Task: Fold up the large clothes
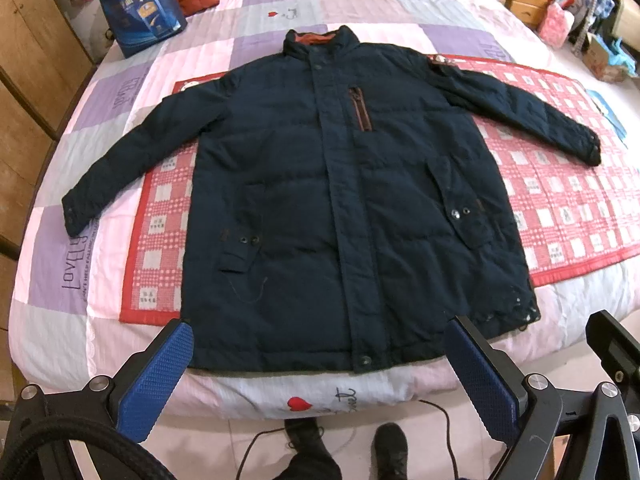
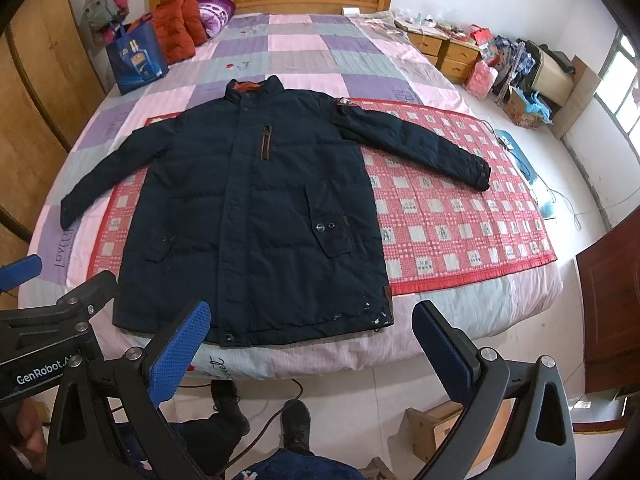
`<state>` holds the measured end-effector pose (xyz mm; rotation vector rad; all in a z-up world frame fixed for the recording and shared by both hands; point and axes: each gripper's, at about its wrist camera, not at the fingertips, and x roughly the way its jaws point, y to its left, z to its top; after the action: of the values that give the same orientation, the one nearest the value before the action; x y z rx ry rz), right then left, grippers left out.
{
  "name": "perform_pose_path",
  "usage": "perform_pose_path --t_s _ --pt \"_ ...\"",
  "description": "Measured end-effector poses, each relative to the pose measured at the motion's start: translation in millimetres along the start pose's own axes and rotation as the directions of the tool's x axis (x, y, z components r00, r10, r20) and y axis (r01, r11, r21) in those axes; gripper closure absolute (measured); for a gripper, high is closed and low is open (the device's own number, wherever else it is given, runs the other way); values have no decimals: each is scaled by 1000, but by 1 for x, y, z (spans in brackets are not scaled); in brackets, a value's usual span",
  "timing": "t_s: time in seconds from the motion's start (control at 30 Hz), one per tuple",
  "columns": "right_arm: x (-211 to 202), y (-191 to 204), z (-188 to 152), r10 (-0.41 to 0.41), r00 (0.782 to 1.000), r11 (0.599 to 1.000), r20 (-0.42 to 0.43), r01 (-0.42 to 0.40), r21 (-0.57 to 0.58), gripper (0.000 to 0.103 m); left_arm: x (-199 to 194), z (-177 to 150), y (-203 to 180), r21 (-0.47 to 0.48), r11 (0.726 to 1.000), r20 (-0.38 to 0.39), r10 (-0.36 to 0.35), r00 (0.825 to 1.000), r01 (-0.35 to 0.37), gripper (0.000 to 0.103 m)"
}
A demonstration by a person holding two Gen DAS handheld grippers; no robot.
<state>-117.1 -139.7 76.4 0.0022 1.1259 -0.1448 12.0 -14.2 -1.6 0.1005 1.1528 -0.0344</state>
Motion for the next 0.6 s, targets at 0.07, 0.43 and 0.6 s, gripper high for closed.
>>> perform_pose_path --t_s 0.07,0.43,0.6 --pt "0 0 0 0 1000 1000 1 0 0 0 0 0 0 -1 1000 0 0 1000 0 0" --pt "2 9 4 -30 1000 999 6 30 18 0 8 12 16 7 1000 4 -14 1000 14 0" --pt "0 31 9 -52 999 998 8 52 26 0 15 18 36 17 999 11 -36 999 35 0"
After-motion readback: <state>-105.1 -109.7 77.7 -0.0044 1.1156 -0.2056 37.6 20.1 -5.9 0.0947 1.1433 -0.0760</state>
